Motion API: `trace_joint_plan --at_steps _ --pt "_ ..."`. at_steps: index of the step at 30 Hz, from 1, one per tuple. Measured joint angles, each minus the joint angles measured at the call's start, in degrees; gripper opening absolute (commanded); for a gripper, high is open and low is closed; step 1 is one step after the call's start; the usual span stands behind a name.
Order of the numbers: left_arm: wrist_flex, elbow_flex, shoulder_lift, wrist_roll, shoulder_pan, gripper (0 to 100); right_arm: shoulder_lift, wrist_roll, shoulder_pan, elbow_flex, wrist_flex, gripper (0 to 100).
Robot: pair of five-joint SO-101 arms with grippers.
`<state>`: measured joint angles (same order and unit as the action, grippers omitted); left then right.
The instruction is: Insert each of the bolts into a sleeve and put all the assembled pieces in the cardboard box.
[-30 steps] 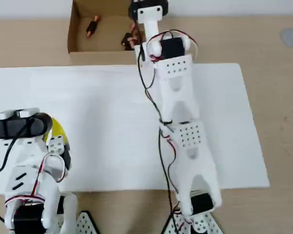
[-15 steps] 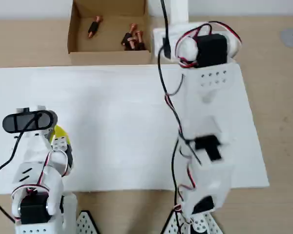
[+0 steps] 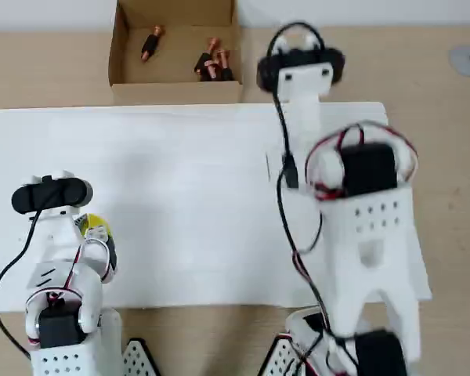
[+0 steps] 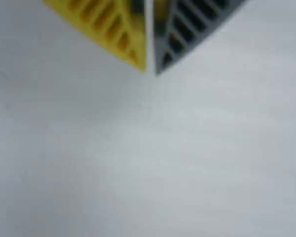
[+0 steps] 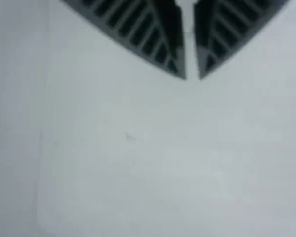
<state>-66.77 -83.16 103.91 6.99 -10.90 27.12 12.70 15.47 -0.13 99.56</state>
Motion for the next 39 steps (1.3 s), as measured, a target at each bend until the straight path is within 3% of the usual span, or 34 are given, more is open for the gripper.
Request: trace_joint_plan --at_steps 13,24,27,39 --pt "0.0 -0.18 0.0 0.0 0.0 1 32.26 -10.81 -3.52 36.92 -22.07 1.0" --pt "-0.09 -7.47 0.0 0.0 0.0 1 68.92 -11.43 -3.52 69.27 -46.86 1.0" --pt "-0.09 -8.0 0.0 0.0 0.0 1 75.34 -11.43 -3.52 76.31 -48.7 1.0" --pt "-0.09 -9.76 0.0 0.0 0.0 1 76.13 -11.43 -3.6 88.88 -49.14 1.0"
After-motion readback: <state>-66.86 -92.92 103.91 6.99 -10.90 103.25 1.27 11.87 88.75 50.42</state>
